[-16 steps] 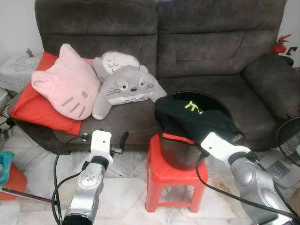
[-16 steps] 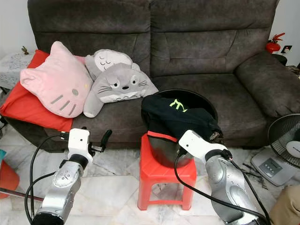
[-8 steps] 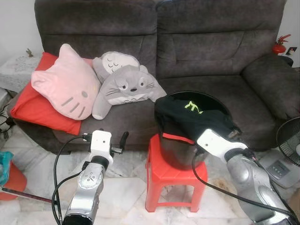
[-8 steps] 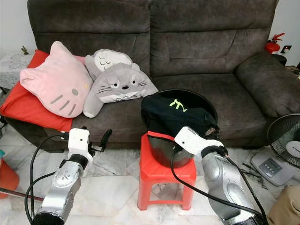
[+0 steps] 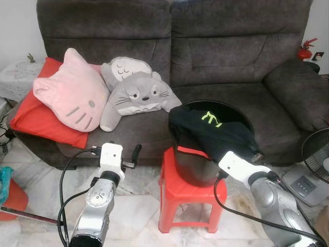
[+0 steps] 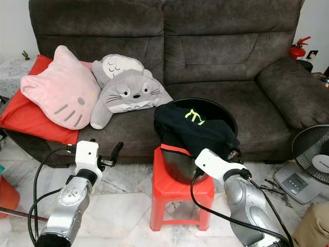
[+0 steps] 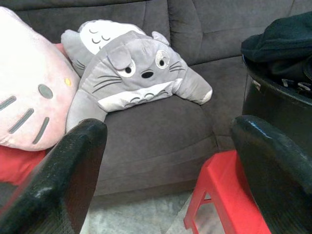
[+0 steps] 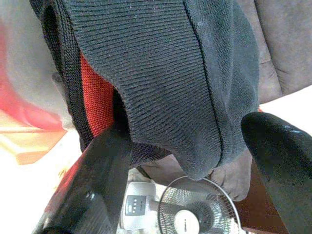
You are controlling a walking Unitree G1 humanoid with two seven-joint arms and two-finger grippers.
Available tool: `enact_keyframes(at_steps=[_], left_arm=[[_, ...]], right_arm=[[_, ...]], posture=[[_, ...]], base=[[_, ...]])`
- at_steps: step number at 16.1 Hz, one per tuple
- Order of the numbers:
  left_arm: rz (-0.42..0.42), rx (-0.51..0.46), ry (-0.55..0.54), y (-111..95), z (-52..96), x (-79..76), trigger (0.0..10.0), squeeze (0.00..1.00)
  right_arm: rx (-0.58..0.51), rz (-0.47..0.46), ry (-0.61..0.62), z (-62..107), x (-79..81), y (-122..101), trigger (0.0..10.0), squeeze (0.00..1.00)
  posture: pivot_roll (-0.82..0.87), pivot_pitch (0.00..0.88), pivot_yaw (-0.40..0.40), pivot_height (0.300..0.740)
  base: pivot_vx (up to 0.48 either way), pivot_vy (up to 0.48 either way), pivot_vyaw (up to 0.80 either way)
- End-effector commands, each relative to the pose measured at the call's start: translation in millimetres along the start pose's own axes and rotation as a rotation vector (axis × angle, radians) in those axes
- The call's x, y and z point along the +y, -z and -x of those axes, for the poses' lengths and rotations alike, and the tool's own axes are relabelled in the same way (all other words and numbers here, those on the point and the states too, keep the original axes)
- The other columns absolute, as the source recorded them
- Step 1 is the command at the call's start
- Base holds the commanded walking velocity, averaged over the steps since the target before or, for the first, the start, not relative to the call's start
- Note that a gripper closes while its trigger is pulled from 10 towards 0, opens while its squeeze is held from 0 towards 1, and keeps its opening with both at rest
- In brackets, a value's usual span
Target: Hang hanger
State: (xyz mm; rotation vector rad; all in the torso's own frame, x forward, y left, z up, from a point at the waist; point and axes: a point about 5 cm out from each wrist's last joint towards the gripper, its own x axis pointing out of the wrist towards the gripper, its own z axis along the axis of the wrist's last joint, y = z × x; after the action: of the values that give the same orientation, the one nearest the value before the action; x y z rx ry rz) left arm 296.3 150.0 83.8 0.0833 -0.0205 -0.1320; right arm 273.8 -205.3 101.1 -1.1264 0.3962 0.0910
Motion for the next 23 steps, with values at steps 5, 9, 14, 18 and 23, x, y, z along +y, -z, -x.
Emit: enact_keyframes(at_steps=[5,9,14,18,23], left_arm=[[0.006,0.004,-0.013,2,-0.3,2.3,10.0,0.0],[0.006,0.003,-0.011,2,-0.4,2.2,10.0,0.0],[0.006,0.003,-0.013,2,-0.3,2.3,10.0,0.0],[0.007,0.003,-0.012,2,-0.3,1.4,10.0,0.0],[0.008,0.003,-0.014,2,-0.2,1.1,10.0,0.0]], right_arm=[[-0.053,-0.012,0.062,-3.0,-8.4,-9,10.0,0.0],[-0.121,-0.002,0.123,-2.6,-15.8,-19,10.0,0.0],[-0.151,0.014,0.152,-4.0,-18.1,-21,10.0,0.0],[-0.234,-0.158,-0.017,-2.9,3.0,-35,10.0,0.0],[-0.316,-0.081,-0.02,-1.1,4.5,-46,10.0,0.0]], posture=[[-0.07,0.0,0.002,0.74],[-0.07,0.0,0.003,0.74],[-0.07,0.0,0.002,0.74],[-0.07,0.0,-0.001,0.74],[-0.07,0.0,-0.004,0.74]], base=[[0.0,0.0,0.0],[0.0,0.0,0.0],[0.0,0.0,0.0],[0.0,0.0,0.0],[0.0,0.0,0.0]])
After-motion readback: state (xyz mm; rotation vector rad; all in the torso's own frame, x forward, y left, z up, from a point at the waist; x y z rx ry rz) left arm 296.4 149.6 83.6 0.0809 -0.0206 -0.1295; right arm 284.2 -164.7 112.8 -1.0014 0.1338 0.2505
